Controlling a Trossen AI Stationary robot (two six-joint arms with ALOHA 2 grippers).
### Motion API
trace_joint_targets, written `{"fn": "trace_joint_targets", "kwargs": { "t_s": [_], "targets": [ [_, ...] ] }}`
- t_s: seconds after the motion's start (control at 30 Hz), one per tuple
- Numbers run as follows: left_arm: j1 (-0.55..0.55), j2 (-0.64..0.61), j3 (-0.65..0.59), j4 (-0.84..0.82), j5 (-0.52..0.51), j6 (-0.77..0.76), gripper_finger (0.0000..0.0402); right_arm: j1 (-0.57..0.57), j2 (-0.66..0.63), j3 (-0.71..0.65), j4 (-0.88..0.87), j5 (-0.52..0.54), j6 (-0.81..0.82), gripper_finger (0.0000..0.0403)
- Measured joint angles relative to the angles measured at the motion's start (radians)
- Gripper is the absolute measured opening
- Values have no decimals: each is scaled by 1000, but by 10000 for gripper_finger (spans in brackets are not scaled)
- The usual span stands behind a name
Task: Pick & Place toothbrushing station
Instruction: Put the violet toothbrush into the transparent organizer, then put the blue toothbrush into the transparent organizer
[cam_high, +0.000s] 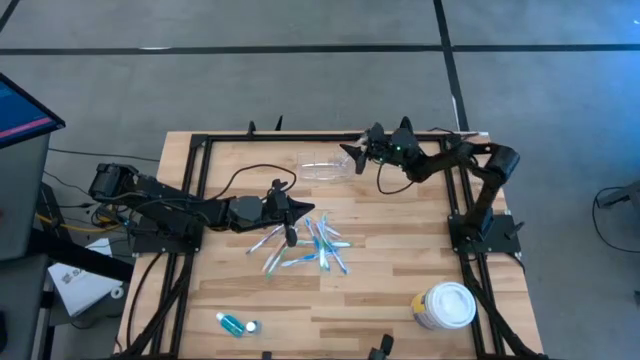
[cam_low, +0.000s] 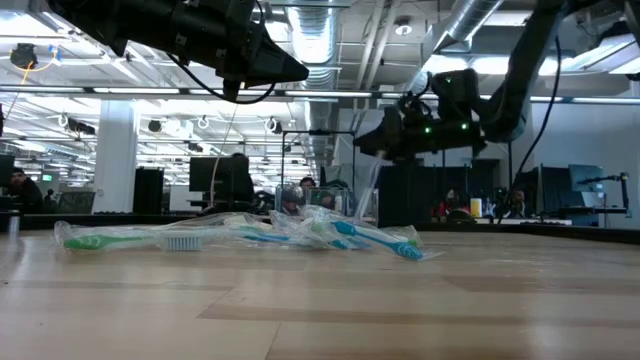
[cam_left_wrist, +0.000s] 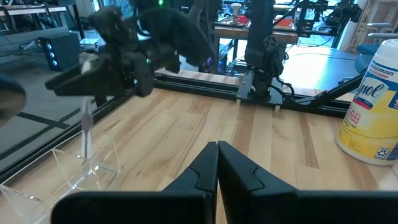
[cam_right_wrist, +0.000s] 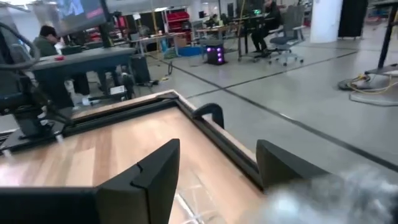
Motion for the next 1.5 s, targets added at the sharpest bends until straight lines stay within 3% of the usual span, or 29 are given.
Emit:
{"fn": "trace_joint_targets", "kwargs": {
  "t_s": [0.27, 0.7, 1.5],
  "targets": [
    [0, 0, 0, 0, 0, -1, 2, -18, -127, 0, -94, 7, -22, 202],
    [0, 0, 0, 0, 0, -2, 2, -22, -167, 41, -142, 0, -29, 202],
    [-3, 0, 0, -6, 32, -3, 2, 193, -421, 146, -764, -9, -149, 202]
  ]
}}
